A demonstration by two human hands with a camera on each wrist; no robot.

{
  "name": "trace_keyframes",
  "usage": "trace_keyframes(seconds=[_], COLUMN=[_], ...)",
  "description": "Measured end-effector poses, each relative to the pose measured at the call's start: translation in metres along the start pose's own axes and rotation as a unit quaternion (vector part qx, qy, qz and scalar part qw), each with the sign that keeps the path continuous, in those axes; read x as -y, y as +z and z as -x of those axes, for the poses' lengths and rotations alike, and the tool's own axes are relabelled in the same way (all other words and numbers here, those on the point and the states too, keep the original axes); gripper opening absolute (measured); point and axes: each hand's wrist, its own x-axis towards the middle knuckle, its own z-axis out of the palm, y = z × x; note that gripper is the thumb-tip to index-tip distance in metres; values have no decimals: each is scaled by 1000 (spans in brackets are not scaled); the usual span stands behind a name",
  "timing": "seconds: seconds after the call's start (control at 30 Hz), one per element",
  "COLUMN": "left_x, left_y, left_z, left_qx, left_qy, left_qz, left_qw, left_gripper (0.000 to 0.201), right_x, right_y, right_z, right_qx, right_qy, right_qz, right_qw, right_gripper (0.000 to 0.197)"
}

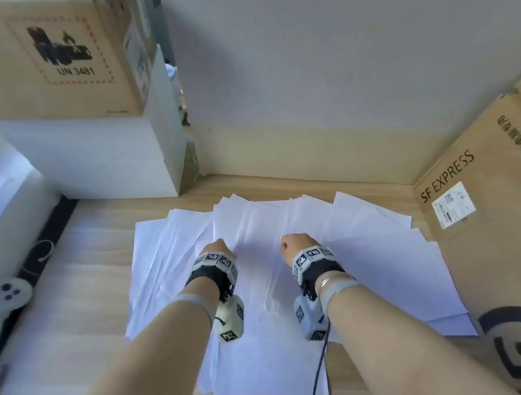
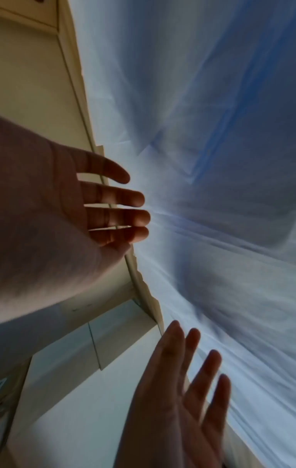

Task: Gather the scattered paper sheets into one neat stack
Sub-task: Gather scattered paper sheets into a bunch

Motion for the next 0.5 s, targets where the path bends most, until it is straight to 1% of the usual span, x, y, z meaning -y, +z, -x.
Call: trace_keyframes(seconds=[0.07, 0.13, 0.17, 0.2, 0.23, 0.3, 0.43, 0.47, 0.5], left_x=[4, 7, 7, 7, 8, 8, 9, 10, 12], left_y=[5, 13, 15, 19, 21, 24, 25, 25, 24], left_z=[-1, -4, -4, -7, -9, -11, -12, -12, -12], left_qx=[42, 59, 69, 76, 84, 93, 128, 119, 94], left_qy=[-27, -43, -49, -53, -52, -47, -13, -4, 3], left_qz=[31, 62, 82, 99, 112, 96, 85, 82, 80], left_qw=[998, 995, 993, 991, 989, 990, 988, 989, 992], left_gripper=[60, 69, 71, 73, 72, 63, 54, 50, 45], right_x=[-2, -7, -9, -11, -14, -17, -18, -17, -17], right_y=[8, 19, 24, 28, 33, 37, 43, 43, 43], right_z=[0, -1, -2, -5, -7, -7, -6, -5, -6], right_qx=[3, 20, 33, 44, 50, 58, 46, 39, 31], right_qy=[8, 16, 12, 10, 9, 8, 18, 21, 23], right_qz=[-10, -3, -2, -8, -15, -23, -44, -47, -51], right_qw=[1000, 1000, 999, 999, 999, 998, 998, 998, 998], right_gripper=[32, 26, 21, 20, 24, 31, 35, 35, 35])
